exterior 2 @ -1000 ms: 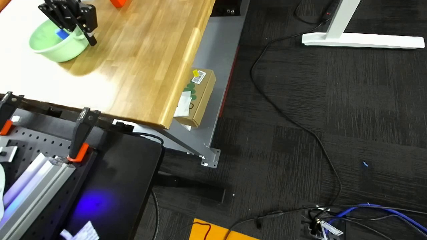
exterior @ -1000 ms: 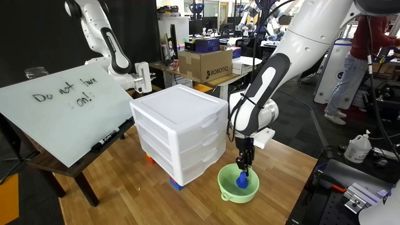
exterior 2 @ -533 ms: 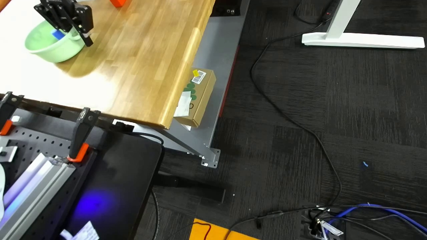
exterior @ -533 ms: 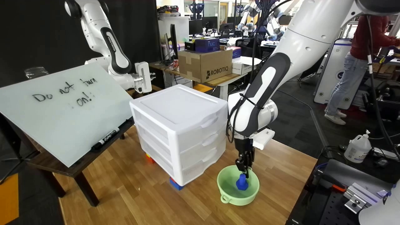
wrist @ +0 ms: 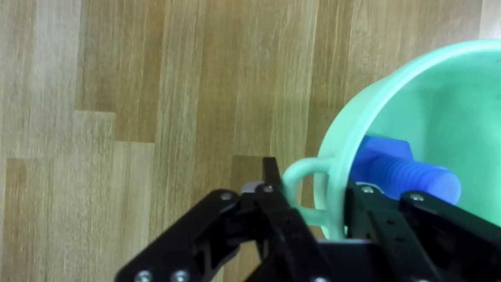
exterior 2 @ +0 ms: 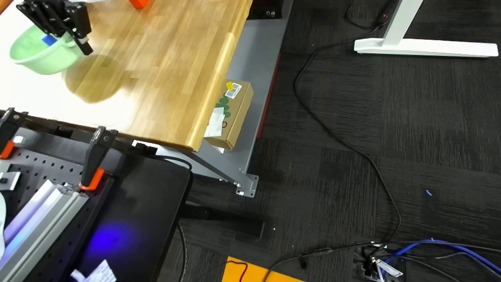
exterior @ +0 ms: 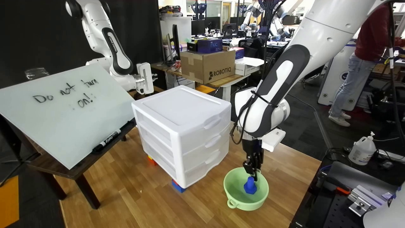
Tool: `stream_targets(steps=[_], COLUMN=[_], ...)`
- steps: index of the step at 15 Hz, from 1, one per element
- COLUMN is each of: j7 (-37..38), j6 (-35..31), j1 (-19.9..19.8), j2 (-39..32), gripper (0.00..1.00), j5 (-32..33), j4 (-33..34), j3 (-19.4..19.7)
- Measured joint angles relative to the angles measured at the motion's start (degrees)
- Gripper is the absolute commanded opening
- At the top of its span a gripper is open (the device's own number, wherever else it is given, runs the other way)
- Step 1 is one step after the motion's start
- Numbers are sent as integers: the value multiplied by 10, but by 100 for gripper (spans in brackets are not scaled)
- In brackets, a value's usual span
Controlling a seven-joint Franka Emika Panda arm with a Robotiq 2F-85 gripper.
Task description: Move the green basin to the right
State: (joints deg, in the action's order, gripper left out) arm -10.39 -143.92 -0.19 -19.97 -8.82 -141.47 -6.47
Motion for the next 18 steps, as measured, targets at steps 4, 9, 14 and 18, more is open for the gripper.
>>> stream_targets(steps=[4, 9, 14, 18], j7=[6, -13, -103, -155], j6=[-2, -24, -49, -56], j1=[0, -23, -78, -92], j2=[32, 54, 100, 128], gripper=[8, 8, 8, 8], j5=[0, -34, -128, -186], j4=[-32, -67, -111, -149], j3=[2, 15, 26, 43])
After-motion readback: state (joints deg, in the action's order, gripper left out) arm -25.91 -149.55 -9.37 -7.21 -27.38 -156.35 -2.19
